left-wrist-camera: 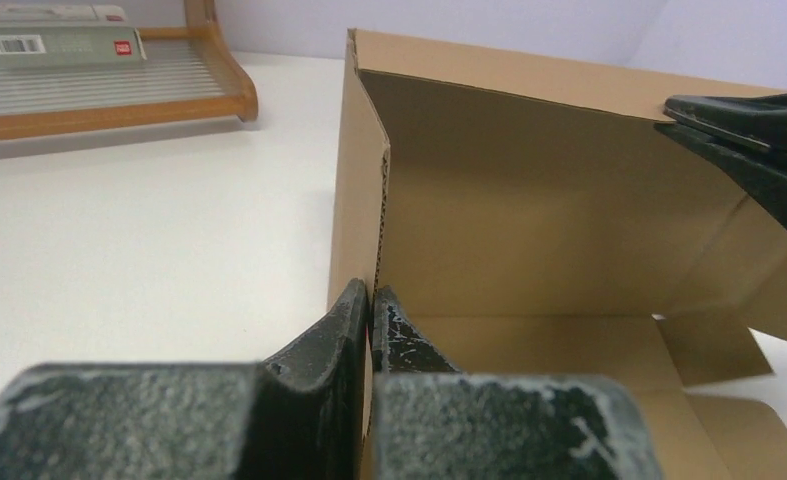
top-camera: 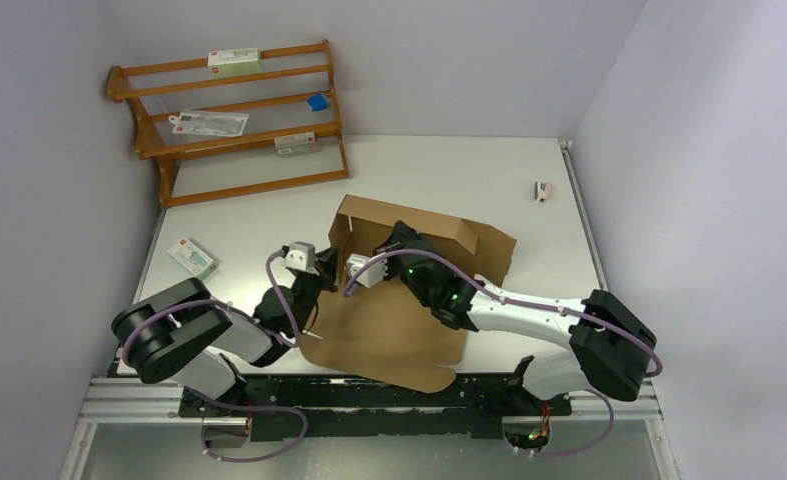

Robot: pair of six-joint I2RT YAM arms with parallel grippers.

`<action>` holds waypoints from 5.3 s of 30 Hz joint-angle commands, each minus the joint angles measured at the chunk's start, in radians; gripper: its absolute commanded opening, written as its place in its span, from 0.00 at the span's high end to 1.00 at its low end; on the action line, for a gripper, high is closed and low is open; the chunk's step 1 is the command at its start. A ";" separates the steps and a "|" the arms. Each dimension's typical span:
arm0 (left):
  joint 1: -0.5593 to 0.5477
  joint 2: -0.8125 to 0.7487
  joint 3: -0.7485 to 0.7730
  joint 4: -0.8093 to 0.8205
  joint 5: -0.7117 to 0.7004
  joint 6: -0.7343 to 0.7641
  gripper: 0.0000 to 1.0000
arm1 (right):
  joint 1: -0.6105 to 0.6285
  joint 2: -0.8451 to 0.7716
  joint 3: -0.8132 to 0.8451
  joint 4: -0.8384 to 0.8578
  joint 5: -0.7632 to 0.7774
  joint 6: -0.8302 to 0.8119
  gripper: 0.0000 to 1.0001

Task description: Fold the paper box

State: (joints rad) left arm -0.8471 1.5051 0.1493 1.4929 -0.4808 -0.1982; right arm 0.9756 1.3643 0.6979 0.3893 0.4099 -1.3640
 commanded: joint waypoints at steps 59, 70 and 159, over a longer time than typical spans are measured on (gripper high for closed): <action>0.465 -0.104 0.265 -0.655 0.748 0.033 0.31 | 0.024 0.024 -0.041 -0.040 -0.017 0.057 1.00; 0.462 0.018 0.299 -0.494 0.857 0.008 0.36 | 0.024 0.026 -0.017 -0.116 -0.073 0.091 1.00; 0.067 0.172 0.473 -0.548 -0.462 0.062 0.79 | -0.040 -0.036 0.175 -0.330 -0.388 0.511 1.00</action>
State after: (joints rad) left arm -0.7563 1.6943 0.5812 1.0389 -0.7582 -0.1520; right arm 0.9207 1.3472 0.8715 0.1005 0.1314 -0.9527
